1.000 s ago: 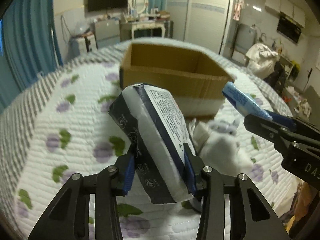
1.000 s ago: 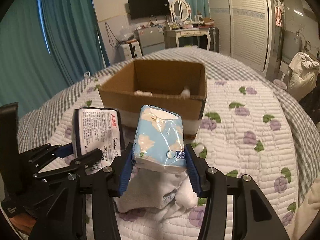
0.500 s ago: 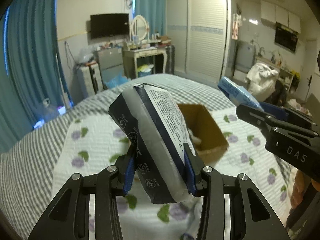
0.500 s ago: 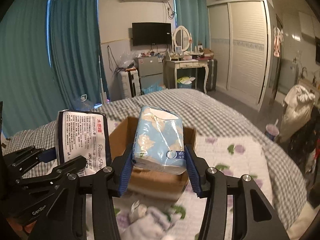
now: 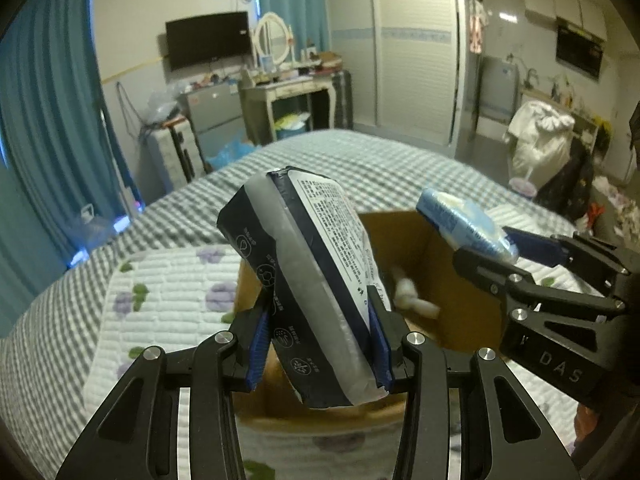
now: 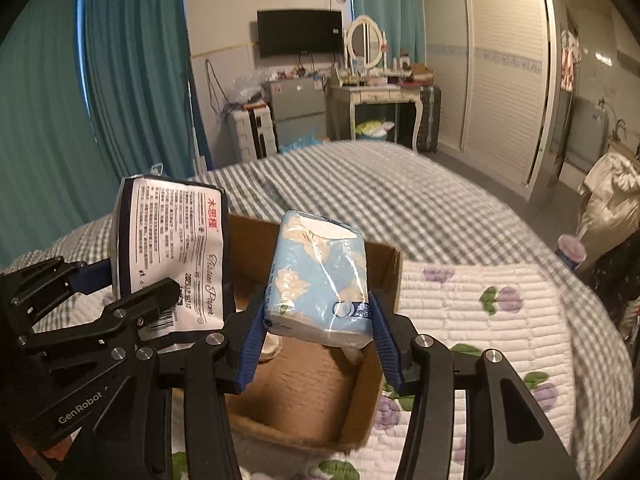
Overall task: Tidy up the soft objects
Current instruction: 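Lower both items into the box and open both grippers, then grasp a white sock with the left gripper while the right grasps another sock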
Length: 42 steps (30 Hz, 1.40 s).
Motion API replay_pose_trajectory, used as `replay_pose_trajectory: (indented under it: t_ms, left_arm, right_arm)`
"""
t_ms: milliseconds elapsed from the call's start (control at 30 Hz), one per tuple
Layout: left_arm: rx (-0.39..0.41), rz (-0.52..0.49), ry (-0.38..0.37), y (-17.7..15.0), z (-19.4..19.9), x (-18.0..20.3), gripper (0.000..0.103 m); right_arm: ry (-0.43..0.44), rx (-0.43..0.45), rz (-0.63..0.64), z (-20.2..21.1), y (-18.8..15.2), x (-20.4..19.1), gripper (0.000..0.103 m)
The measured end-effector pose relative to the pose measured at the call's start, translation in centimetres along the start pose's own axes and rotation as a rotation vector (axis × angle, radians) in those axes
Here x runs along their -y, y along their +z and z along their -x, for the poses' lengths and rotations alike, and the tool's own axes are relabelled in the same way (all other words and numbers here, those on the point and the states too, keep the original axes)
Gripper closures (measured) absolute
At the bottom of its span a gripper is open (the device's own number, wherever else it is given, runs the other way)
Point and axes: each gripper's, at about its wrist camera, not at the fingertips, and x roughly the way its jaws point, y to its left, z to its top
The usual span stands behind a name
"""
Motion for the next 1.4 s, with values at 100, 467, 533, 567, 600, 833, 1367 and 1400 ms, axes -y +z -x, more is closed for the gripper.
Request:
replay_pose_trajectory:
  t_ms: [100, 467, 533, 567, 600, 833, 1367, 1400]
  left_arm:
    - [-0.025, -0.004, 0.005, -0.4, -1.5, 0.1, 0.061]
    - [-0.057, 0.021, 0.028, -0.5, -1.9, 0.4, 0.049]
    - [-0.051, 0.041, 0.033, -0.2, -1.0, 0.2, 0.029]
    - [-0.038, 0.047, 0.039, 0.0, -0.3, 0.1, 0.024]
    - [-0.012, 0.051, 0.047, 0.2, 0.9, 0.1, 0.018]
    - [0.105, 0.04, 0.095, 2.7, 9.4, 0.3, 0.012]
    - [0.15, 0.064, 0.168, -1.4, 21.0, 3.1, 0.0]
    - [0.138, 0.067, 0.174, -2.4, 20.5, 3.4, 0.0]
  right_arm:
    - [0.012, -0.026, -0.012, -2.0, -0.6, 0.6, 0.054]
    - [0.05, -0.018, -0.05, -2.2, -0.8, 1.7, 0.03]
    - [0.052, 0.003, -0.053, -0.7, -0.4, 1.9, 0.027]
    - [0.05, 0.008, -0.053, 0.0, -0.1, 1.8, 0.026]
    - [0.047, 0.024, -0.053, 1.2, 0.3, 2.0, 0.025]
    - [0.021, 0.112, -0.004, 10.7, 2.2, 2.0, 0.012]
    - [0.008, 0.062, 0.192, 22.5, -3.2, 0.2, 0.0]
    - [0.02, 0.04, 0.207, 21.7, -4.4, 0.1, 0.0]
